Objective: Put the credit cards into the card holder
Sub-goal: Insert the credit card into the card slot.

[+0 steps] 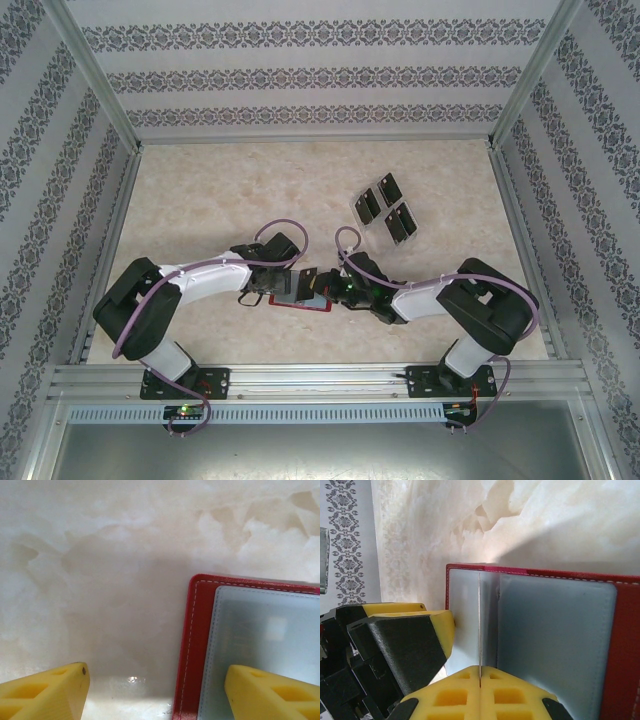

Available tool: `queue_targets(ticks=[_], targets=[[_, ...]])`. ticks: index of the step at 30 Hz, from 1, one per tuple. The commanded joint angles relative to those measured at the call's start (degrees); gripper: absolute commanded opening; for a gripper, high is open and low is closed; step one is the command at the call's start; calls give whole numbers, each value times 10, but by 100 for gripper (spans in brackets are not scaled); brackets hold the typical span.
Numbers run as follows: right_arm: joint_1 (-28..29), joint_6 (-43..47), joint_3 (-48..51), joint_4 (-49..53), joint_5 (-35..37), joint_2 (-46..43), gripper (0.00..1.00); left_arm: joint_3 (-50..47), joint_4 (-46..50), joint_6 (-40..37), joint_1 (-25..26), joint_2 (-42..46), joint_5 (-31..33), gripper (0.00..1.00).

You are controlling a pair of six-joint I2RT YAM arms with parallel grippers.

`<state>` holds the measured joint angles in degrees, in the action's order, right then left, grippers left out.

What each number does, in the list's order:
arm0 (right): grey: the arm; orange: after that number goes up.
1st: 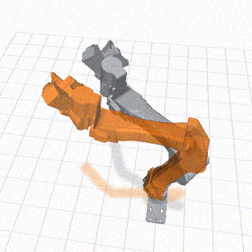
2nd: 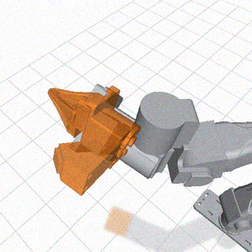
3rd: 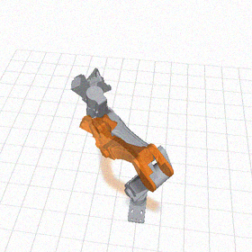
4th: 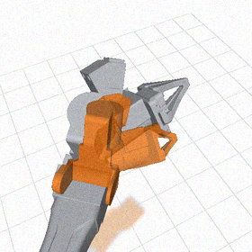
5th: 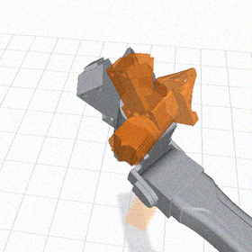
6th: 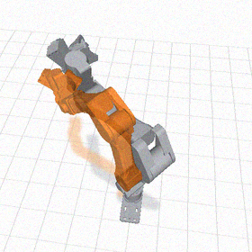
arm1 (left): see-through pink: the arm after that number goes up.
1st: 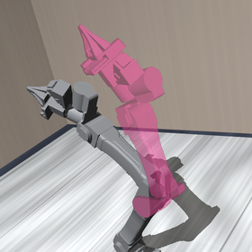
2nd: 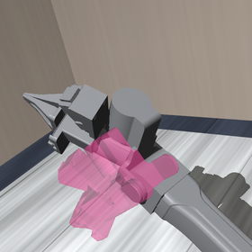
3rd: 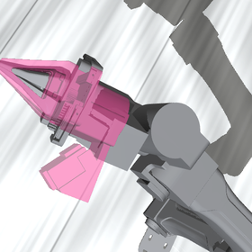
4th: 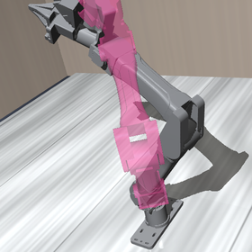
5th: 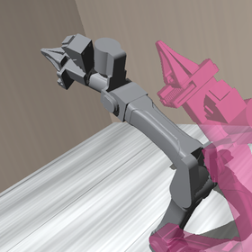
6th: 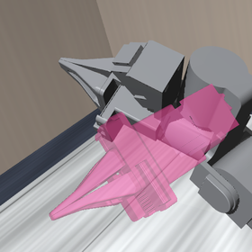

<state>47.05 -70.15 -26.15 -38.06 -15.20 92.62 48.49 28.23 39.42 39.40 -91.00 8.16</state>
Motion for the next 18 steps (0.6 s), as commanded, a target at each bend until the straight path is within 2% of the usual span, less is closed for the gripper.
queue_targets(ticks=[1, 18], targets=[[9, -10, 14, -20, 17, 8, 0, -22, 31, -8, 6, -13, 4, 74], [15, -35, 22, -76, 28, 41, 0, -25, 34, -5, 6, -8, 4, 74]])
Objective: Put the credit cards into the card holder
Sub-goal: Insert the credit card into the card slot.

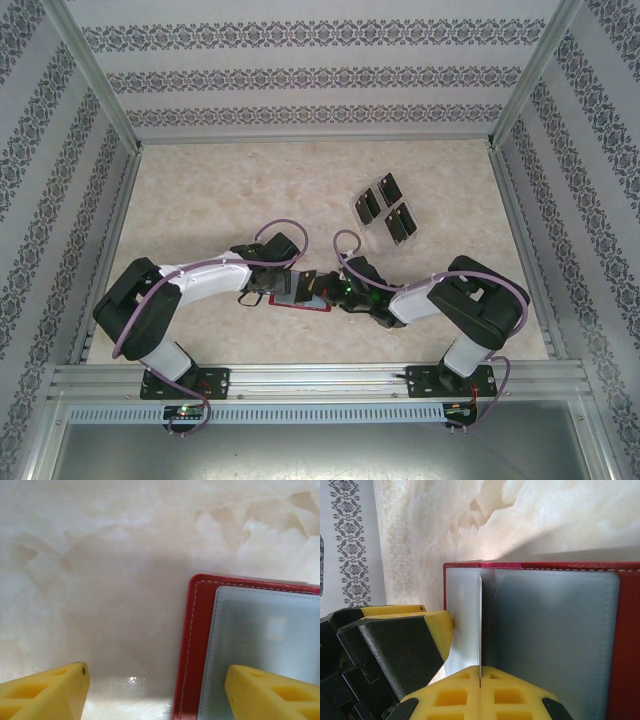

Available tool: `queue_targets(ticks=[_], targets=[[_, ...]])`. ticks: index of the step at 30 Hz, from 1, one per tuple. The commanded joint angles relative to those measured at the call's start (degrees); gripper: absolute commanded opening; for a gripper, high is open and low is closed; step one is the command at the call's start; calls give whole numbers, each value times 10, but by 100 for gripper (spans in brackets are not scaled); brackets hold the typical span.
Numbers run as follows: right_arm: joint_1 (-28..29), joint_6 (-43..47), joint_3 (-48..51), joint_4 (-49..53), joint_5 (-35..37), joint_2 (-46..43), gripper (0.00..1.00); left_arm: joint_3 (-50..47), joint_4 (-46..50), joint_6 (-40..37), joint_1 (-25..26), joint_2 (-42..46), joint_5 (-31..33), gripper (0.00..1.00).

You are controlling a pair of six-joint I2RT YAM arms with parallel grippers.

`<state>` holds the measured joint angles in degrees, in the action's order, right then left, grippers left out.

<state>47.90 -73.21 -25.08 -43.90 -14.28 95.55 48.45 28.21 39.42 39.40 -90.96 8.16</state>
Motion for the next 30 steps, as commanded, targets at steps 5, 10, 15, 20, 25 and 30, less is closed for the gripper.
queue_targets(ticks=[5, 10, 15, 20, 25, 30], targets=[[6, -9, 11, -24, 16, 24, 0, -26, 35, -5, 6, -8, 3, 74], [9, -16, 12, -42, 10, 39, 0, -27, 33, -5, 6, -8, 2, 74], [14, -18, 9, -46, 13, 48, 0, -26, 32, -5, 6, -8, 1, 74], [24, -20, 6, -51, 12, 56, 0, -26, 33, -5, 6, -9, 2, 74], [28, -21, 9, -52, 11, 59, 0, -25, 33, -4, 6, -8, 2, 74], [27, -19, 10, -37, 13, 45, 10, -23, 37, -4, 6, -8, 3, 74]])
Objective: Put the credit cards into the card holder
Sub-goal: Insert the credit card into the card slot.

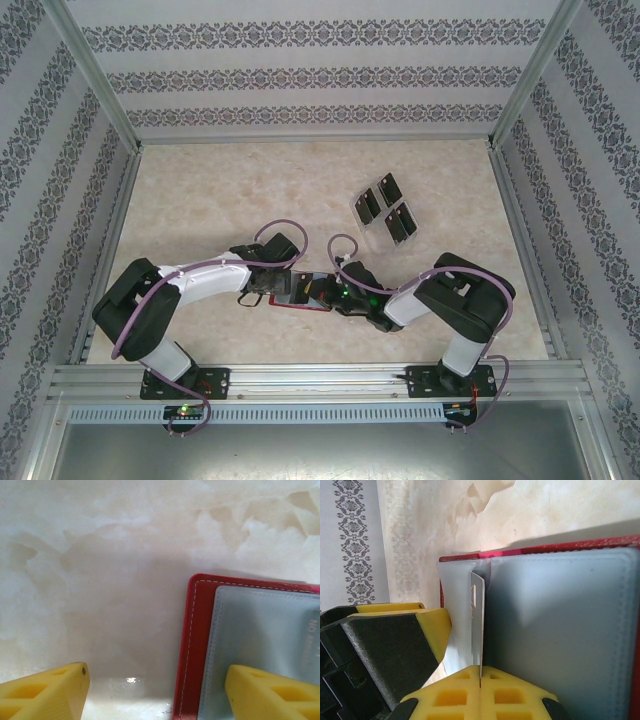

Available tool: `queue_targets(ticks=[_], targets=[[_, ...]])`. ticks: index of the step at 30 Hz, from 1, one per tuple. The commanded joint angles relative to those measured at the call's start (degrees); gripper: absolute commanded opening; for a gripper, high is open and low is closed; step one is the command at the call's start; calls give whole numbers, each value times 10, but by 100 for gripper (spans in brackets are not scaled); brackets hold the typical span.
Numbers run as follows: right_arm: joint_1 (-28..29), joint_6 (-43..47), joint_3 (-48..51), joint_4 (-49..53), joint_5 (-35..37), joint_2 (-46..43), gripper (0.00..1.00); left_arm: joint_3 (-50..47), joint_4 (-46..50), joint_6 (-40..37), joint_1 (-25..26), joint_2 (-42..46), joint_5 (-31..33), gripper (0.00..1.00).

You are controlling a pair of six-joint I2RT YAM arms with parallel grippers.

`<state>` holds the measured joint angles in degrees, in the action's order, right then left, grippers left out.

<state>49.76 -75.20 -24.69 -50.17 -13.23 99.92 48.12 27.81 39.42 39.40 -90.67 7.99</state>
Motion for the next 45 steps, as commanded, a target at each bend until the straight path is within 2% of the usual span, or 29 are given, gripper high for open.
queue_targets(ticks=[1, 5, 12, 18, 21, 23, 25, 27, 30, 31, 45], targets=[[8, 4, 4, 33, 2, -2, 15, -19, 42, -4, 6, -10, 4, 74], [5, 17, -1, 66, 0, -25, 35, -17, 51, -1, 5, -4, 11, 74], [3, 38, -13, 142, -1, -70, 60, 1, 83, 3, 5, 3, 31, 74], [-1, 69, -31, 239, 16, -123, 68, 24, 99, -5, 4, 16, 36, 74], [-9, 84, -38, 282, 24, -152, 69, 33, 103, -9, 4, 27, 31, 74], [-19, 97, -46, 320, 25, -170, 64, 40, 105, -15, 4, 33, 27, 74], [-29, 113, -54, 354, 25, -183, 51, 48, 105, -18, 5, 40, 20, 74], [-36, 127, -63, 387, 23, -191, 26, 57, 102, -23, 6, 44, 7, 74], [-41, 146, -75, 413, 20, -194, 3, 73, 93, -27, 10, 43, -13, 74], [-41, 149, -75, 411, 17, -192, 0, 76, 90, -27, 13, 41, -17, 74], [-41, 109, -41, 311, -4, -131, 0, 97, 21, -5, 53, -19, -59, 74]])
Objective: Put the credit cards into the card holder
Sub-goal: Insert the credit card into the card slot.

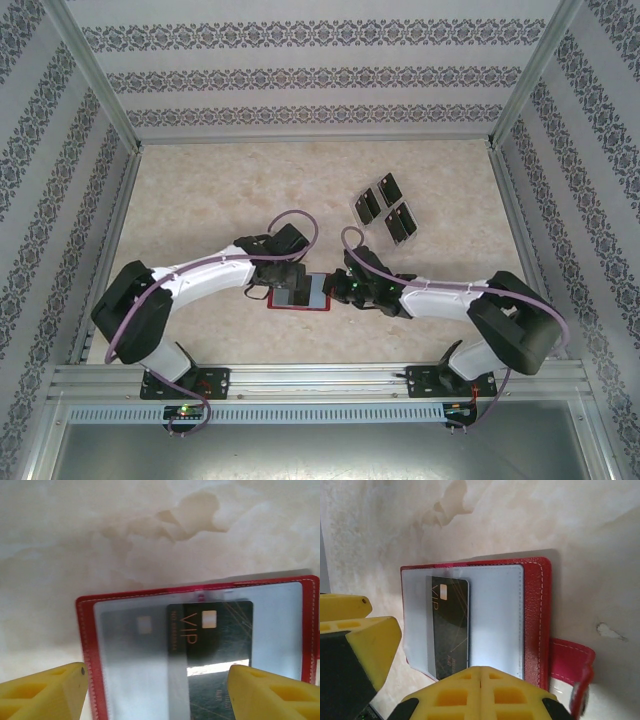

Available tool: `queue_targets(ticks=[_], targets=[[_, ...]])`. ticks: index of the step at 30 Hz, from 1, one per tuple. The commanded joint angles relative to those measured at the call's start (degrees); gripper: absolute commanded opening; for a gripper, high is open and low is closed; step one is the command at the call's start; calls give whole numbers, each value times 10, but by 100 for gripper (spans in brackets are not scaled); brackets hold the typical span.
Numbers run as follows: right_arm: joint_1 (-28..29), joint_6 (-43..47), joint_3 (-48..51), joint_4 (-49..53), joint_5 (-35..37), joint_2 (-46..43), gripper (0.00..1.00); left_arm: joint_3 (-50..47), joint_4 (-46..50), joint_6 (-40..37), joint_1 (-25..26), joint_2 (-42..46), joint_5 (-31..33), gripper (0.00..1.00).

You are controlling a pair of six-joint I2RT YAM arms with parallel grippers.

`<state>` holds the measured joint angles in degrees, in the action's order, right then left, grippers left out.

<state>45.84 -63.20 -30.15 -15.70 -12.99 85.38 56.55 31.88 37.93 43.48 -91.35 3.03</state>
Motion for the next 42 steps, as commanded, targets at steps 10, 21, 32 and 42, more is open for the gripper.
queue_targets(ticks=[10, 21, 32, 42], targets=[[-2, -35, 36, -82, -6, 47, 0, 5, -46, 21, 29, -41, -11, 74], [-2, -38, 39, -79, -2, 47, 0, 7, -53, 17, 31, -68, -14, 74], [-2, -39, 38, -76, 0, 52, 0, 19, 21, 13, 31, -72, 36, 74], [-2, -40, 39, -76, 2, 55, 0, 7, 65, 6, 27, -48, 79, 74]])
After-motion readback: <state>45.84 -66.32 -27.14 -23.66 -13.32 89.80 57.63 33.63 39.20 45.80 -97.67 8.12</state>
